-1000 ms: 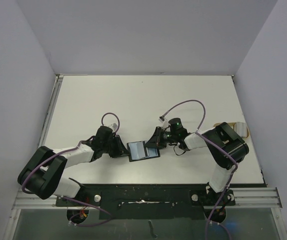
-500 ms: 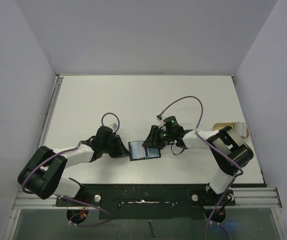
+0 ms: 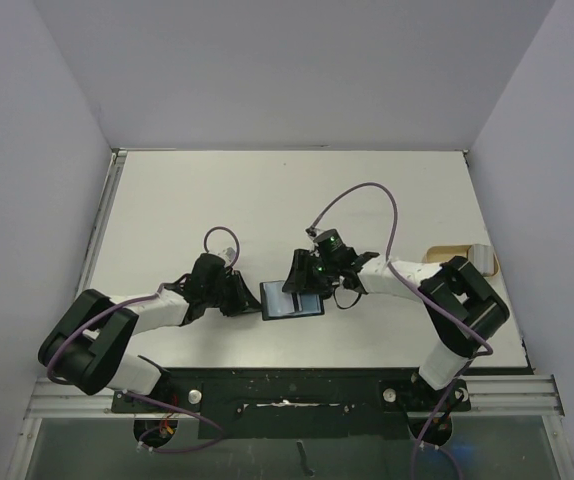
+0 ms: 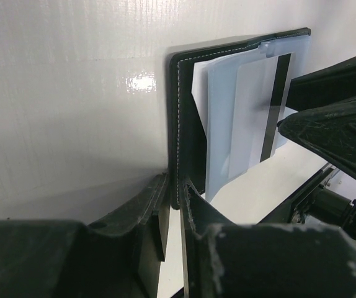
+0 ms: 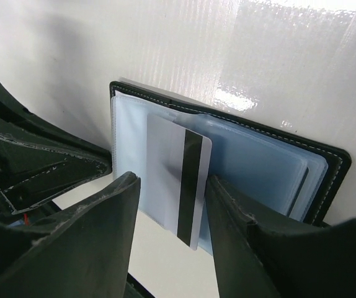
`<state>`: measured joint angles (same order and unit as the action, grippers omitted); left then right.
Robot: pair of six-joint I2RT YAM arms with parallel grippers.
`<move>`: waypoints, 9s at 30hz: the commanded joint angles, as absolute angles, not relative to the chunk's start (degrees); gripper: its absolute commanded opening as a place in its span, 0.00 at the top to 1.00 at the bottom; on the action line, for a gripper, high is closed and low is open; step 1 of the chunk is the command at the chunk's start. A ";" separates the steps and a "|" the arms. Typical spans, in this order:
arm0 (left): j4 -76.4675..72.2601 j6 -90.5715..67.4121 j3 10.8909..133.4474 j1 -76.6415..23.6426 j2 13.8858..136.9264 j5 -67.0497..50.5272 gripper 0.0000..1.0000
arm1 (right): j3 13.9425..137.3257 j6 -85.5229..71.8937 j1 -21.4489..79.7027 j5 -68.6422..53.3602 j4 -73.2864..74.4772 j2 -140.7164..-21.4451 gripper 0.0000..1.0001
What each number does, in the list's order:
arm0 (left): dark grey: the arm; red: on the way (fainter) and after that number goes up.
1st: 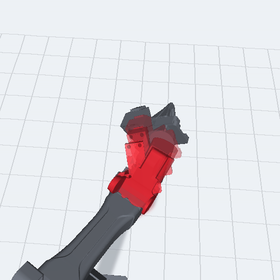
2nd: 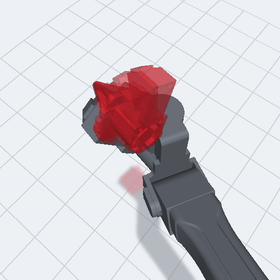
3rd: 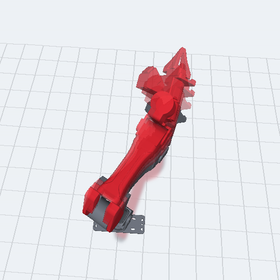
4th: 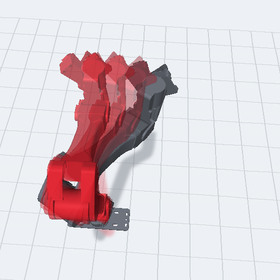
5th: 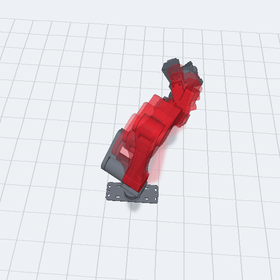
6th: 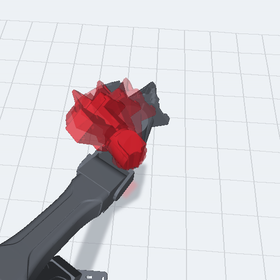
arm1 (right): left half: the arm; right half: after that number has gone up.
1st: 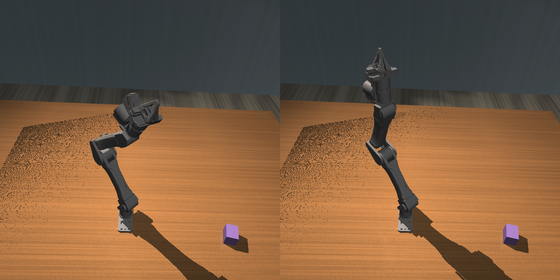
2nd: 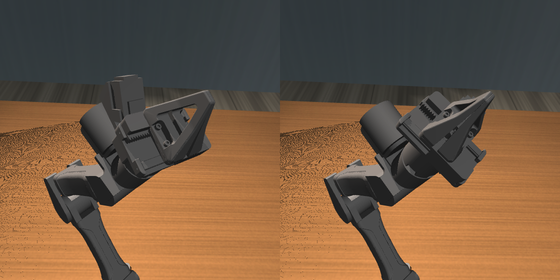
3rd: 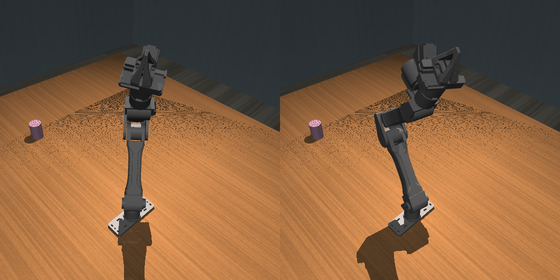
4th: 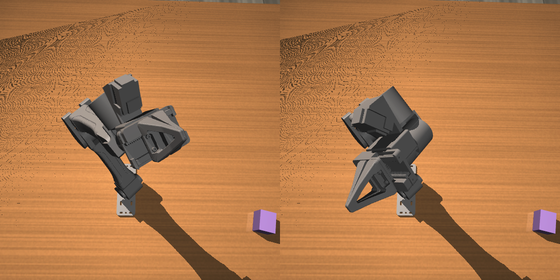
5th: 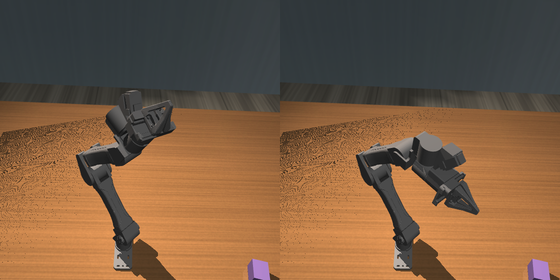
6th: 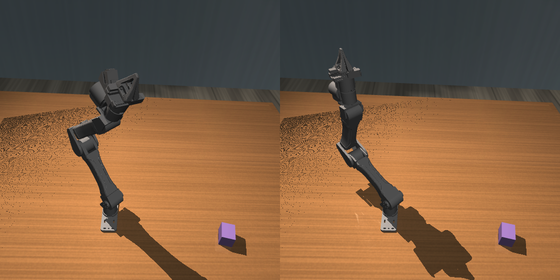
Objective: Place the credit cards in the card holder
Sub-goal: Insert the credit card into the card holder, then pick up the credit card from the storage box.
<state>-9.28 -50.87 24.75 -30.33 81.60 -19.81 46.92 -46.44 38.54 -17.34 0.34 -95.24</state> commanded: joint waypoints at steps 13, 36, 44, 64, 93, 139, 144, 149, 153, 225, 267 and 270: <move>-12.29 -51.48 24.00 -30.54 83.05 -21.09 0.88 | 49.05 -45.20 40.74 -12.09 4.95 -94.04 0.49; -13.19 -52.11 23.66 -30.58 82.53 -21.01 0.91 | 46.53 -51.50 44.14 -18.54 -7.45 -97.07 0.50; -12.19 -52.16 24.00 -30.59 81.91 -20.82 0.91 | 46.03 -51.75 44.43 -17.82 -6.75 -96.76 0.58; -4.66 -51.05 27.49 -30.32 72.75 -18.81 0.82 | 47.45 -44.31 43.85 -3.12 9.16 -89.75 0.52; 8.22 -40.77 37.14 -30.24 62.32 -29.37 0.32 | 66.51 -19.33 20.52 30.10 41.19 -83.31 0.46; 21.43 -29.88 41.99 -30.39 58.54 -33.16 0.28 | 73.30 -6.00 -10.96 47.95 38.56 -106.13 0.51; 21.42 -29.88 41.97 -30.41 58.86 -33.05 0.28 | 73.73 -5.82 -11.33 48.30 38.66 -106.20 0.56; 21.50 -29.80 42.08 -30.41 59.24 -33.04 0.28 | 74.36 -5.84 -11.26 47.39 39.01 -104.93 0.60; 21.53 -29.72 42.08 -30.41 59.24 -33.13 0.28 | 75.28 -5.93 -11.29 46.91 39.75 -105.13 0.63; -21.51 -65.90 28.84 -26.31 47.38 -29.76 0.55 | 46.45 -51.28 38.80 -31.13 -12.98 -65.52 1.00; -18.45 -69.73 26.94 -26.19 45.73 -31.54 0.51 | 41.15 -57.74 38.41 -36.42 -19.67 -66.04 1.00; -17.15 -69.56 27.09 -26.19 45.82 -31.15 0.49 | 41.13 -57.92 38.41 -36.65 -19.95 -66.20 1.00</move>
<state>-16.80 -69.36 26.83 -26.11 46.83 -30.72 39.72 -57.91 37.98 -35.48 -18.17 -67.88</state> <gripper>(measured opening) 0.490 0.030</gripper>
